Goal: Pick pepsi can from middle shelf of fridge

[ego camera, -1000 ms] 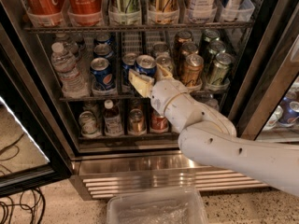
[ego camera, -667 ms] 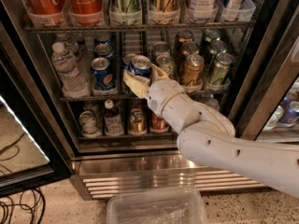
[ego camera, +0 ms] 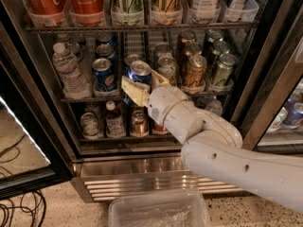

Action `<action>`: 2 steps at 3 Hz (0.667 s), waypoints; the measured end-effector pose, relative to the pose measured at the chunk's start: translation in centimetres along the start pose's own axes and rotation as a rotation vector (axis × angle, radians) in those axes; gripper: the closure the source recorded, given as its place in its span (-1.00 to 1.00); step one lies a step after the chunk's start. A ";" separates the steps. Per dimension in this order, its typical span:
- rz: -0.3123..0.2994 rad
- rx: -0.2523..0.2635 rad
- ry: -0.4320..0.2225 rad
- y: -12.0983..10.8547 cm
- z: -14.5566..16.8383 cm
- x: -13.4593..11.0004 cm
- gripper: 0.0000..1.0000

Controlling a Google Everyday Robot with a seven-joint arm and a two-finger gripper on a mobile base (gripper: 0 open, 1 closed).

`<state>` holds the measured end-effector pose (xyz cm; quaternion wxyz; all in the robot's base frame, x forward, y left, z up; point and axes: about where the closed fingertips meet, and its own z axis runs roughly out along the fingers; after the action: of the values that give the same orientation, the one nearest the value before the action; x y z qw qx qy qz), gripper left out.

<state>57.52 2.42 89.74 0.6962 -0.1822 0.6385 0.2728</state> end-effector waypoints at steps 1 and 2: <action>0.020 -0.065 -0.008 3.9 -3.0 -0.4 1.00; 0.027 -0.109 -0.008 5.9 -6.4 -0.3 1.00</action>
Offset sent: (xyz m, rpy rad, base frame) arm -0.1345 -0.0014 -0.0106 0.0285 0.0043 0.1634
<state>48.85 3.21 89.80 0.6839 -0.2100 0.6225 0.3172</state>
